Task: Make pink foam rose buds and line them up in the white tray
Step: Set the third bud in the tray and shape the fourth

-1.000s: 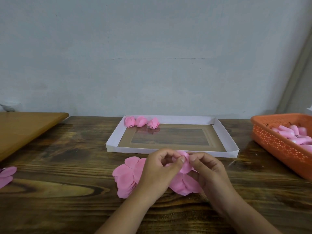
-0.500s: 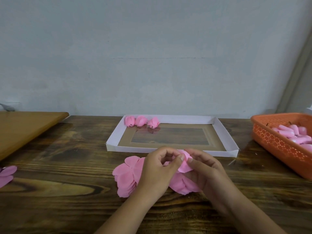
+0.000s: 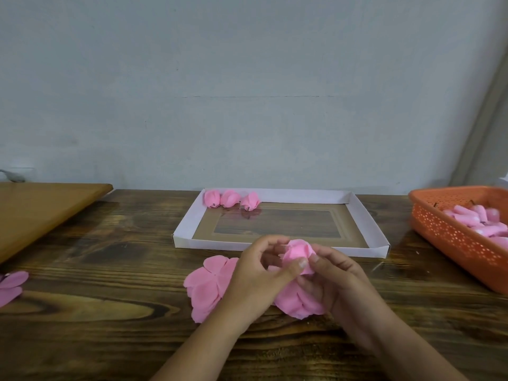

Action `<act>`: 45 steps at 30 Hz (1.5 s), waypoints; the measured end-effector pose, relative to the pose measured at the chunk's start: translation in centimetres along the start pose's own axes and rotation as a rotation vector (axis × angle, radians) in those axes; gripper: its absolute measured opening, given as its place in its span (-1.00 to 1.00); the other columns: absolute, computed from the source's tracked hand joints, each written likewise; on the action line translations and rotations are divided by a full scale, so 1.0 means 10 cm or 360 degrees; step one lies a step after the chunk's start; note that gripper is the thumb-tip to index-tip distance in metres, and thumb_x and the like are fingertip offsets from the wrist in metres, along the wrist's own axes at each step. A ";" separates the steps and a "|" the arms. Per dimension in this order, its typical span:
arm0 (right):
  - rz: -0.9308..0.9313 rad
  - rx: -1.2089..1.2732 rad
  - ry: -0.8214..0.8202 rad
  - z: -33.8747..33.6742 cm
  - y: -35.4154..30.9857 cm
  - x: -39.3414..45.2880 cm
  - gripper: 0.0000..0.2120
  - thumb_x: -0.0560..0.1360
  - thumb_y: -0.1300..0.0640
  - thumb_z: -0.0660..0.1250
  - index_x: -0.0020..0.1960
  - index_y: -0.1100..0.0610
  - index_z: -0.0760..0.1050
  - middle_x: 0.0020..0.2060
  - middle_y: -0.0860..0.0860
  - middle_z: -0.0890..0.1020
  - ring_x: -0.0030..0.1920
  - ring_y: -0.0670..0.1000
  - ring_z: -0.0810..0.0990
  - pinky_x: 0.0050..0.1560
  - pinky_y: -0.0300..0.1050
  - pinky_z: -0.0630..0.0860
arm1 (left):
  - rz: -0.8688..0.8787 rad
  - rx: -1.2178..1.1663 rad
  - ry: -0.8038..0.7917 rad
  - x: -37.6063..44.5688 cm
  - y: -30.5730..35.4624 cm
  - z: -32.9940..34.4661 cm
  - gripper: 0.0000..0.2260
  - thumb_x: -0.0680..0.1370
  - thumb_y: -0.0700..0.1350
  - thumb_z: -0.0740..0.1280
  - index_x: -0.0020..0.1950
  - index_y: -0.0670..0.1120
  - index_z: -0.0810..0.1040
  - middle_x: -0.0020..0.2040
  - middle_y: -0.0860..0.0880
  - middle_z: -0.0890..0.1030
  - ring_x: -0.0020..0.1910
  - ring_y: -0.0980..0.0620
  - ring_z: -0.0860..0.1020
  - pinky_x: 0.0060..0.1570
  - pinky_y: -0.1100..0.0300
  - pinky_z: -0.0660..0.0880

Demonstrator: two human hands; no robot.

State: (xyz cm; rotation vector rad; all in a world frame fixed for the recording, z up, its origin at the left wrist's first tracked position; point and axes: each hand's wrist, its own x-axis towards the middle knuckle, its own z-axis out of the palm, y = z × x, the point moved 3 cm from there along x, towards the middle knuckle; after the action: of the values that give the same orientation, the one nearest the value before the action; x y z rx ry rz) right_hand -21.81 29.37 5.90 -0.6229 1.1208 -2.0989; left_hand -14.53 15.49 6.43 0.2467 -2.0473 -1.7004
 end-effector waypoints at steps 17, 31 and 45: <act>0.0001 -0.0027 0.0006 -0.03 -0.02 0.01 -0.65 0.34 0.25 0.58 0.08 0.32 0.63 0.14 0.35 0.65 0.10 0.20 0.70 0.00 -0.12 0.65 | -0.0027 -0.0114 -0.0114 -0.01 0.03 0.01 -0.81 0.52 -0.13 0.52 0.12 0.02 0.72 -0.01 0.01 0.75 0.03 0.04 0.69 0.03 0.13 0.66; 0.0093 -0.0206 0.0092 0.00 0.01 -0.01 -0.70 0.38 0.17 0.48 0.10 0.18 0.68 0.06 0.28 0.70 -0.09 0.16 0.74 -0.20 -0.14 0.69 | -0.0158 -0.0135 -0.0038 -0.01 0.02 0.02 -0.92 0.56 -0.09 0.47 0.01 0.08 0.70 -0.11 0.12 0.74 -0.18 0.10 0.72 -0.22 0.35 0.57; -0.0437 -0.0505 0.0328 -0.05 -0.01 -0.02 -0.75 0.37 0.20 0.51 0.05 0.11 0.72 -0.02 0.18 0.74 0.00 0.15 0.74 -0.11 -0.14 0.64 | 0.0223 0.0211 0.0188 -0.07 0.08 0.06 -0.81 0.46 0.06 0.55 -0.02 0.18 0.58 0.01 0.13 0.65 -0.03 0.23 0.63 -0.14 0.38 0.55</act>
State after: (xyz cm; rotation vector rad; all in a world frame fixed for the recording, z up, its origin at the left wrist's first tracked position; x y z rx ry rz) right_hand -22.07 29.89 5.71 -0.7563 1.5819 -2.2745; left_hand -14.07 16.52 6.93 0.2347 -2.0419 -1.4359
